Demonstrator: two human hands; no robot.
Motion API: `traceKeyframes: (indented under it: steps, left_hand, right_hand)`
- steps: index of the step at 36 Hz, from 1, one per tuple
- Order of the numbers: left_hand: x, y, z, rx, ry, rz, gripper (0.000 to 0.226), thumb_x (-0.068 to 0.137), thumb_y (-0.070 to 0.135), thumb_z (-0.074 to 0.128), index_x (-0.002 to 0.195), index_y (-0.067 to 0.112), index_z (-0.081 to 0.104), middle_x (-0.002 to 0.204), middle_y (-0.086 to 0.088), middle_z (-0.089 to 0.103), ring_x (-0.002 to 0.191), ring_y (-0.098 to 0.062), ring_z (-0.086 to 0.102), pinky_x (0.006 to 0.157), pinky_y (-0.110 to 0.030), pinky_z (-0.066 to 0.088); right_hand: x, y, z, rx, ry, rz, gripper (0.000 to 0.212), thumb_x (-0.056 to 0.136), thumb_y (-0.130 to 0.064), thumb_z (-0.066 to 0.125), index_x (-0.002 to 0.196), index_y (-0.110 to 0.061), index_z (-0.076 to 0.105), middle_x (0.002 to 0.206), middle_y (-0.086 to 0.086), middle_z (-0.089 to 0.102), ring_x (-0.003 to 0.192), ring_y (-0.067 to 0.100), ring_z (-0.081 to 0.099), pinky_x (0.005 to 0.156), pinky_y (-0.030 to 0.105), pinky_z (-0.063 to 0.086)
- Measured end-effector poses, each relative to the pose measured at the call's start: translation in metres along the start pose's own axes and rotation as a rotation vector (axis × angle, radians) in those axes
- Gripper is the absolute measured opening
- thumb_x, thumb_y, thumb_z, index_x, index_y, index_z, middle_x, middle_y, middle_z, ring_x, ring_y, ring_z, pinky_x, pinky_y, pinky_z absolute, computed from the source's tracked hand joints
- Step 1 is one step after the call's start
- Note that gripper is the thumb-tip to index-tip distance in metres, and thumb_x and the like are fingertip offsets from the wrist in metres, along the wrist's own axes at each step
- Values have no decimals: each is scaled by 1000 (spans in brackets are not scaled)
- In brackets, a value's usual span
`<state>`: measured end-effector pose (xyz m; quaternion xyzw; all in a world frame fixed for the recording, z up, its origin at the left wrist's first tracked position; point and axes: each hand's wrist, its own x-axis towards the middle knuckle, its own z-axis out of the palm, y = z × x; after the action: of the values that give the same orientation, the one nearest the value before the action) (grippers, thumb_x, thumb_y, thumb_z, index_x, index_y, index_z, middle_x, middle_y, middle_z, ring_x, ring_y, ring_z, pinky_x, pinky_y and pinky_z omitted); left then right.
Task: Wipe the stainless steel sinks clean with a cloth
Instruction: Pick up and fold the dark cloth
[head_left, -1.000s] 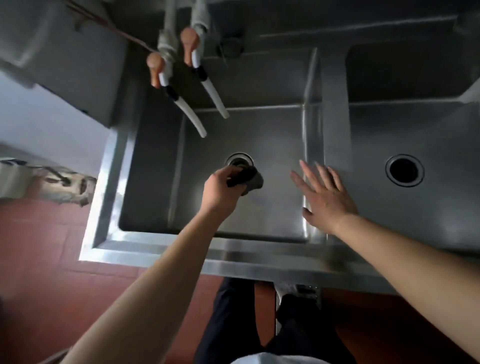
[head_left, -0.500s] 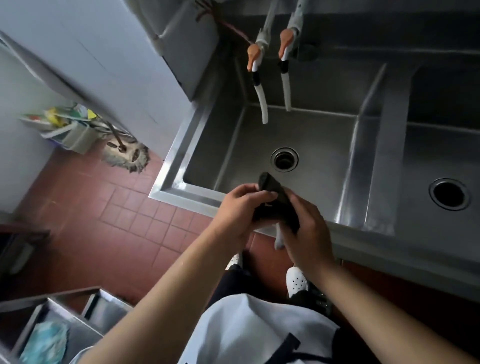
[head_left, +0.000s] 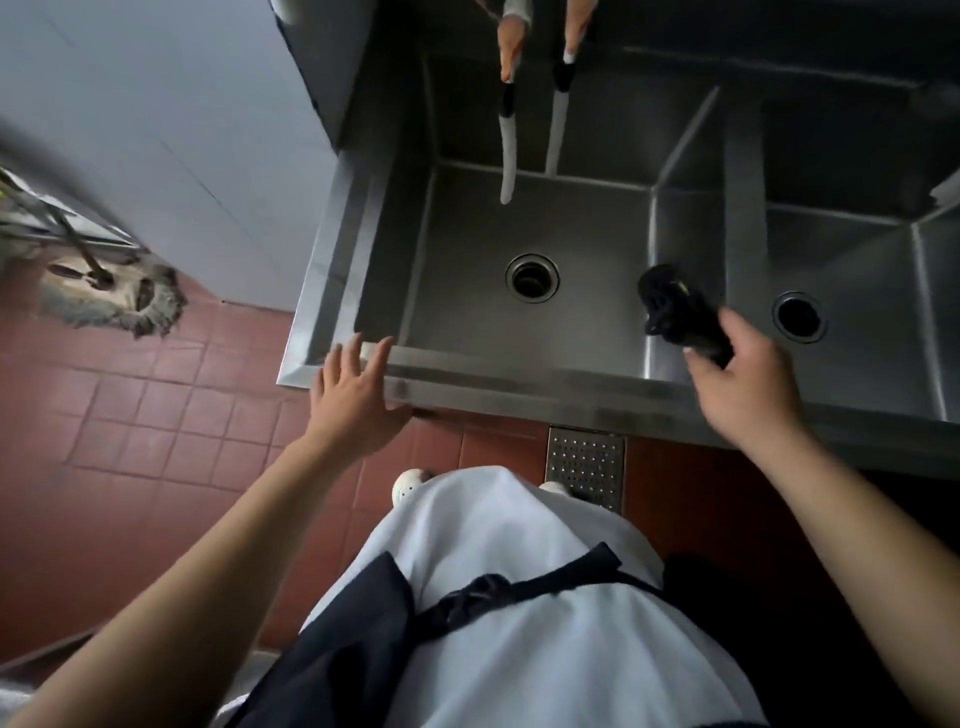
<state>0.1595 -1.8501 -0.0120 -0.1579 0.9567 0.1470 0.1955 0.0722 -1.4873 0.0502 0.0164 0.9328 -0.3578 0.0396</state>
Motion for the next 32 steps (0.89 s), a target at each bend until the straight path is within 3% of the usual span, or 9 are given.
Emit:
traceKeyframes:
  steps: [2, 4, 6, 8, 11, 18, 25, 30, 32]
  left_hand:
    - [-4, -33, 9, 60, -3, -56, 93, 88, 48, 61, 158, 27, 3, 166, -9, -3, 152, -33, -5, 123, -52, 5]
    - [-8, -59, 14, 71, 50, -75, 96, 88, 45, 61, 158, 23, -2, 166, -9, -5, 152, -31, -7, 123, -51, 4]
    - [-11, -81, 16, 57, 75, -85, 97, 88, 41, 62, 158, 20, -2, 166, -8, -5, 152, -30, -8, 124, -49, 1]
    - [-11, -100, 18, 56, 48, -66, 97, 88, 38, 62, 158, 19, -3, 167, -5, -4, 153, -29, -9, 124, -49, 2]
    - [-10, -120, 18, 52, 1, 9, 102, 86, 33, 65, 158, 23, -6, 167, -1, -5, 153, -27, -7, 124, -46, 4]
    - [-7, -143, 19, -21, -23, 111, 100, 84, 26, 65, 158, 30, -2, 167, 4, -6, 153, -26, 0, 123, -45, 7]
    - [-3, -160, 18, -108, -77, 150, 98, 84, 25, 63, 157, 39, -1, 165, 15, -9, 152, -25, 5, 121, -45, 12]
    - [-2, -161, 16, -130, -80, 139, 89, 85, 25, 62, 158, 30, 11, 165, 16, -5, 151, -26, 10, 121, -47, 15]
    - [-1, -159, 13, -140, -79, 134, 87, 85, 25, 63, 157, 29, 15, 166, 14, 0, 150, -26, 12, 120, -47, 17]
  right_hand:
    - [-4, -13, 23, -119, -27, -31, 56, 86, -2, 58, 135, -27, 56, 121, 1, 64, 110, 22, 58, 95, 35, 48]
    - [-12, -22, 55, -186, -113, -13, 57, 83, 5, 56, 136, -17, 58, 134, 7, 58, 124, 28, 52, 109, 35, 40]
    - [-23, -27, 91, -233, -229, 72, 50, 85, 6, 55, 131, -11, 62, 132, 10, 55, 122, 31, 50, 107, 26, 34]
    - [-36, -31, 123, -321, -270, 139, 47, 86, 4, 55, 130, -8, 63, 128, 15, 55, 118, 36, 49, 107, 33, 34]
    - [-45, -45, 151, -408, -196, 149, 47, 85, 0, 56, 130, -9, 64, 123, 18, 60, 113, 40, 51, 103, 43, 37]
    - [-43, -118, 212, -607, -365, 11, 45, 94, -21, 51, 138, -29, 53, 131, 2, 51, 120, 34, 41, 97, 46, 38]
    - [-47, -195, 273, -644, -467, -81, 41, 95, -21, 51, 134, -31, 51, 135, 2, 43, 124, 34, 35, 97, 49, 37]
    - [-44, -237, 305, -596, -533, -70, 33, 91, -13, 51, 116, -31, 61, 132, 3, 42, 123, 35, 33, 97, 50, 35]
    - [-42, -234, 303, -592, -549, -86, 38, 89, -11, 51, 119, -32, 61, 133, 3, 42, 125, 35, 32, 97, 51, 36]
